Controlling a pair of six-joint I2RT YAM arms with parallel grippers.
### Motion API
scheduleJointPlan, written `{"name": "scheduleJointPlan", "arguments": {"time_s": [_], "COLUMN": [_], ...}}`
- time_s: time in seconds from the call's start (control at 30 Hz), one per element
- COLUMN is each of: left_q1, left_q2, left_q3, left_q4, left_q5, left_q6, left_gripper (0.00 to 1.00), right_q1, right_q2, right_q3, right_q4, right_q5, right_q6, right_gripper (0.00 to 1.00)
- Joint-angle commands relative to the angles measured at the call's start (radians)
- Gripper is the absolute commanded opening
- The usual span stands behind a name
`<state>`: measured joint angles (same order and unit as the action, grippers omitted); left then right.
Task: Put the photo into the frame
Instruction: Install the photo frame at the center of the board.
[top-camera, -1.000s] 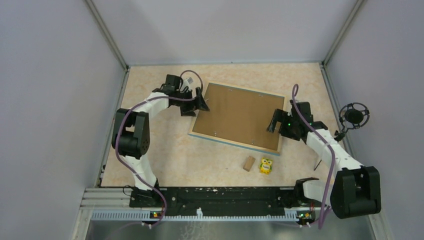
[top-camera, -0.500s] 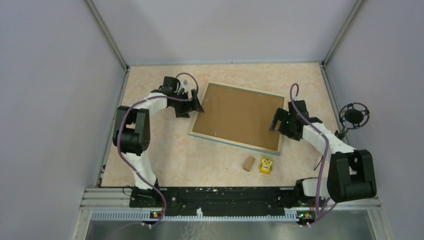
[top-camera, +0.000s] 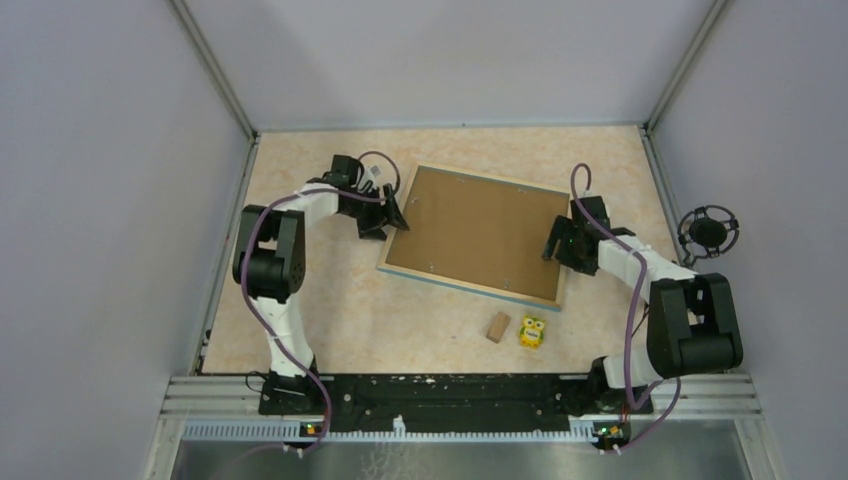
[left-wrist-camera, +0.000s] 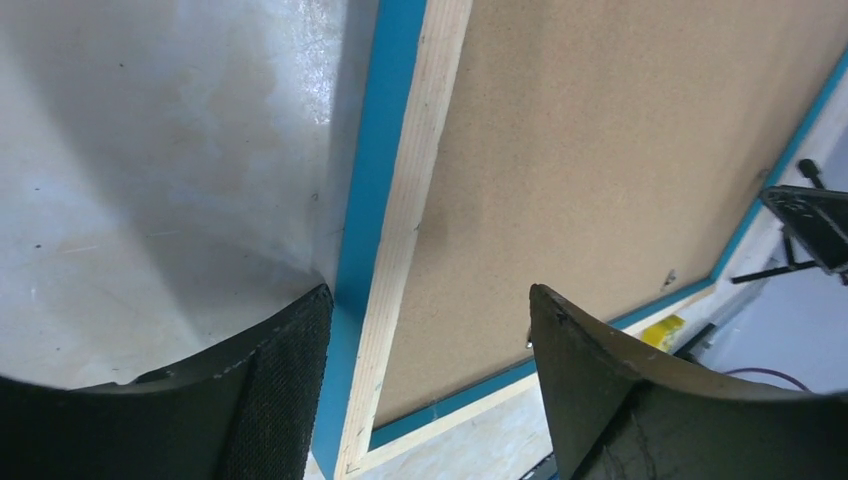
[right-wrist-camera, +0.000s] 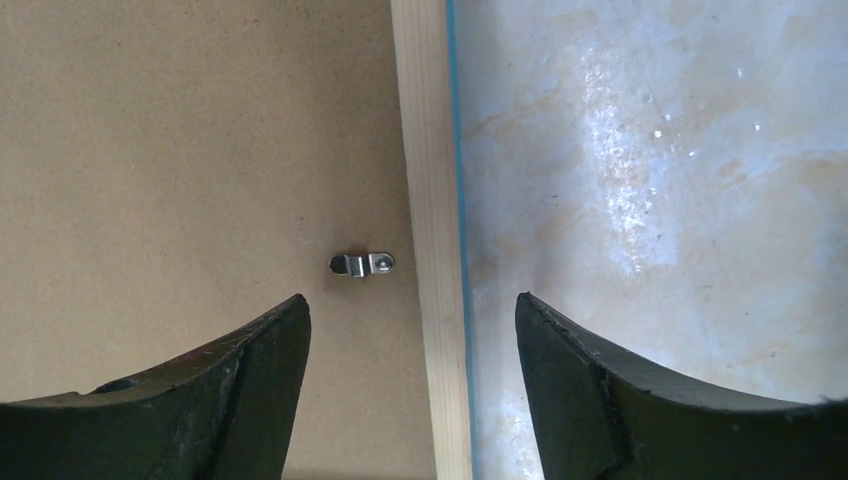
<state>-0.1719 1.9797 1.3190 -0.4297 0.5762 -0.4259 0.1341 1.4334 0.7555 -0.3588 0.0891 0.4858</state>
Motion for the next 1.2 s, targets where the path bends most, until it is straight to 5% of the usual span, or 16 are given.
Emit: {"name": "scheduleJointPlan", "arguments": {"time_s": [0.0, 0.37, 0.57, 0.8, 1.17], "left_q1": [-0.036, -0.064, -0.091, -0.092, -0.091], "left_q2": [0.009, 0.041, 0.056, 0.070, 0.043], "left_q3": [0.057, 0.094, 0.101, 0.113, 0.123], "left_q4": [-0.079, -0.140, -0.150, -0.162, -0.168], "left_q5": [-0.137, -0.234, -0.258, -0.307, -0.343], "left_q6": [0.068, 0.097, 0.106, 0.118, 0.142], "left_gripper": [0.75, 0.53, 0.44, 0.28, 0.26], "right_q1": [-0.005, -0.005, -0.005, -0.005, -0.005], "right_q2": [-0.016, 0.005, 0.023, 0.026, 0.066], "right_q3": [0.041, 0.061, 0.083, 0.088, 0.128], "right_q4": [0.018, -0.002, -0.058, -0.067, -0.091], "right_q5": [0.041, -0.008, 0.004, 0.004, 0.038], "right_q6": [-0.048, -0.056, -0.098, -0.122, -0.171], "right_gripper": [0.73, 0.73, 0.84, 0.85, 0.86]}}
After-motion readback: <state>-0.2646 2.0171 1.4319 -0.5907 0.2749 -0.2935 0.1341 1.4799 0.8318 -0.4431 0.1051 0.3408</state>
